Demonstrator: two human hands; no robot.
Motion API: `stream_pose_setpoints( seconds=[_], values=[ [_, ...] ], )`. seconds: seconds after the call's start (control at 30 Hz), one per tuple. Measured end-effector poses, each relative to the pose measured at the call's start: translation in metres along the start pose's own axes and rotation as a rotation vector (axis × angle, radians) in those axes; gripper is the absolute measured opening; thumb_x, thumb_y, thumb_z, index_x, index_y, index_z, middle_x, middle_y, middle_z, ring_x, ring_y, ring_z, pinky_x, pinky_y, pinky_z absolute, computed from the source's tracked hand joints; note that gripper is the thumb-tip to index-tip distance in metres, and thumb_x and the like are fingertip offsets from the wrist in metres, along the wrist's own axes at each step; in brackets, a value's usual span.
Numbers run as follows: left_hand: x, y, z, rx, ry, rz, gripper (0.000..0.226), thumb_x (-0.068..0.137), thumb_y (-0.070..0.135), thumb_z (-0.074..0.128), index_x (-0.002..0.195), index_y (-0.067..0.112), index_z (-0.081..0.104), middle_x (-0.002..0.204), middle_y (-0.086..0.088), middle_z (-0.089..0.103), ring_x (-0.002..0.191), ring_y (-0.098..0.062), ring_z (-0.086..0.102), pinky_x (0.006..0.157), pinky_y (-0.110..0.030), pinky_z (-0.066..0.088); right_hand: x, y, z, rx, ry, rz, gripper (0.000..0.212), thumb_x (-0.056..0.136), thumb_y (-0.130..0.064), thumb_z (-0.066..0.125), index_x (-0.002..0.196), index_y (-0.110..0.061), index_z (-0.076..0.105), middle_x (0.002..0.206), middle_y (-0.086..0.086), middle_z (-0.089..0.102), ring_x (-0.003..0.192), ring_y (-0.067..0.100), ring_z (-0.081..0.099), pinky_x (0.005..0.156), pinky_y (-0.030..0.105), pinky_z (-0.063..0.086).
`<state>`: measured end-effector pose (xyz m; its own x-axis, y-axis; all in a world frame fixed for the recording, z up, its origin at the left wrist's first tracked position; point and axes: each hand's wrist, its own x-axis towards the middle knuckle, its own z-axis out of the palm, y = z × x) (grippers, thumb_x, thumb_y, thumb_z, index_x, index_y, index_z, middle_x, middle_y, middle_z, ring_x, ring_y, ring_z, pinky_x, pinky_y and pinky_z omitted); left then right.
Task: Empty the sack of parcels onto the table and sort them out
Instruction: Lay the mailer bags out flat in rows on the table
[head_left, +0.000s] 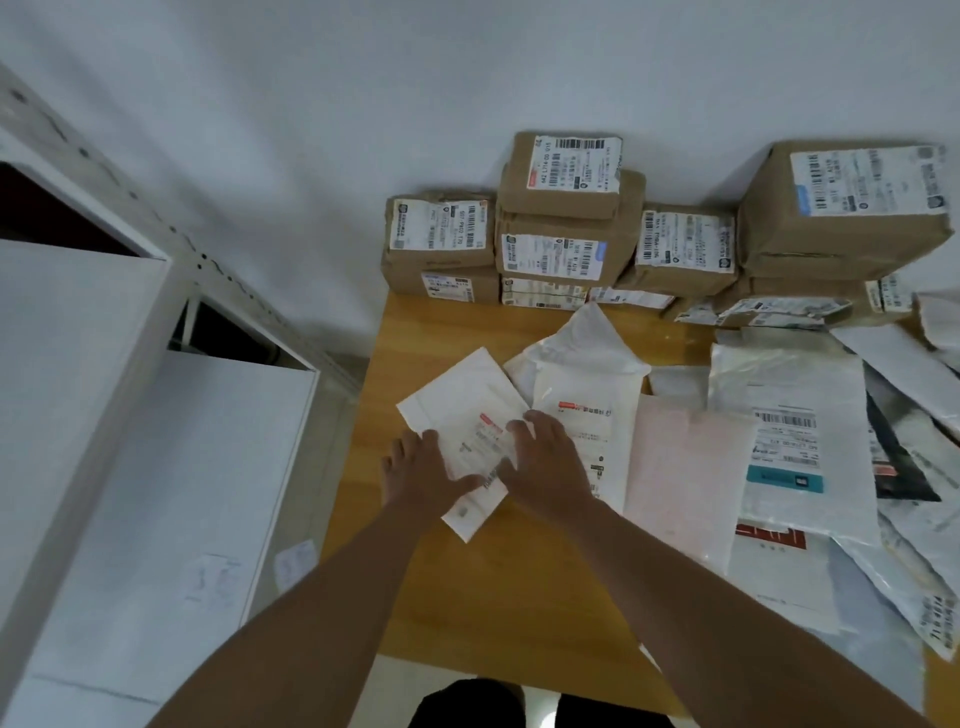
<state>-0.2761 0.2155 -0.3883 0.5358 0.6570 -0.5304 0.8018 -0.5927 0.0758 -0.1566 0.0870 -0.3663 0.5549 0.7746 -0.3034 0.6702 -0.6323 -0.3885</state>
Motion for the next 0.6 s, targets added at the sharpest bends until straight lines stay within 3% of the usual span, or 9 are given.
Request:
stream_pose_setpoints(
  seconds=[0.07, 0.2, 0.37, 0.47, 0.53, 0.6],
  values=[
    [-0.002, -0.004, 0.005, -0.031, -0.003, 0.014, 0.094, 0.074, 0.076, 0.058, 0.142, 0.018, 0.029, 0.147, -0.007, 0.027, 0.135, -0.028, 0.029, 0.109, -0.039, 0.029, 0.022, -0.012, 0.004, 0.035, -0.035, 0.060, 0.058, 0.093, -0.035, 0.052, 0.143, -0.010, 0.035, 0.151, 0.016, 0.031, 0.137, 0.035, 0.031, 0.110, 0.045, 0.034],
    [-0.006, -0.010, 0.016, -0.091, 0.021, 0.041, 0.094, 0.077, 0.064, 0.067, 0.146, 0.017, 0.024, 0.153, -0.002, 0.020, 0.141, -0.024, 0.023, 0.114, -0.038, 0.026, 0.061, -0.022, 0.004, 0.074, -0.071, 0.274, 0.070, 0.094, -0.040, 0.053, 0.150, -0.012, 0.021, 0.153, 0.014, 0.029, 0.136, 0.036, 0.031, 0.110, 0.047, 0.031],
    [-0.009, -0.013, 0.021, -0.185, 0.039, 0.022, 0.090, 0.077, 0.057, 0.072, 0.143, 0.021, 0.023, 0.157, 0.003, 0.015, 0.141, -0.023, 0.023, 0.111, -0.042, 0.030, 0.089, -0.018, 0.003, 0.040, -0.115, 0.400, 0.049, 0.095, -0.033, 0.054, 0.136, -0.012, 0.039, 0.135, 0.011, 0.049, 0.127, 0.034, 0.043, 0.104, 0.046, 0.036],
    [-0.011, -0.015, 0.020, -0.221, 0.059, 0.025, 0.089, 0.078, 0.052, 0.072, 0.144, 0.024, 0.021, 0.154, 0.003, 0.019, 0.135, -0.024, 0.031, 0.107, -0.043, 0.033, 0.097, -0.016, -0.006, 0.133, -0.151, 0.417, 0.031, 0.095, -0.022, 0.049, 0.125, -0.011, 0.052, 0.126, 0.010, 0.059, 0.117, 0.031, 0.055, 0.095, 0.041, 0.046],
    [-0.009, -0.019, 0.020, -0.305, 0.084, -0.037, 0.088, 0.078, 0.046, 0.073, 0.145, 0.025, 0.020, 0.147, 0.000, 0.027, 0.130, -0.025, 0.036, 0.104, -0.043, 0.035, 0.098, -0.015, -0.017, 0.259, -0.009, 0.389, 0.030, 0.097, -0.016, 0.047, 0.125, -0.007, 0.054, 0.125, 0.012, 0.058, 0.113, 0.029, 0.058, 0.090, 0.036, 0.048],
    [-0.007, -0.022, 0.017, -0.450, 0.107, -0.175, 0.091, 0.081, 0.040, 0.073, 0.149, 0.026, 0.014, 0.140, -0.005, 0.032, 0.125, -0.028, 0.041, 0.102, -0.044, 0.040, 0.091, -0.018, -0.031, 0.278, 0.293, 0.254, 0.023, 0.096, -0.013, 0.050, 0.116, -0.003, 0.053, 0.118, 0.015, 0.054, 0.102, 0.030, 0.059, 0.077, 0.034, 0.050]
  ],
)
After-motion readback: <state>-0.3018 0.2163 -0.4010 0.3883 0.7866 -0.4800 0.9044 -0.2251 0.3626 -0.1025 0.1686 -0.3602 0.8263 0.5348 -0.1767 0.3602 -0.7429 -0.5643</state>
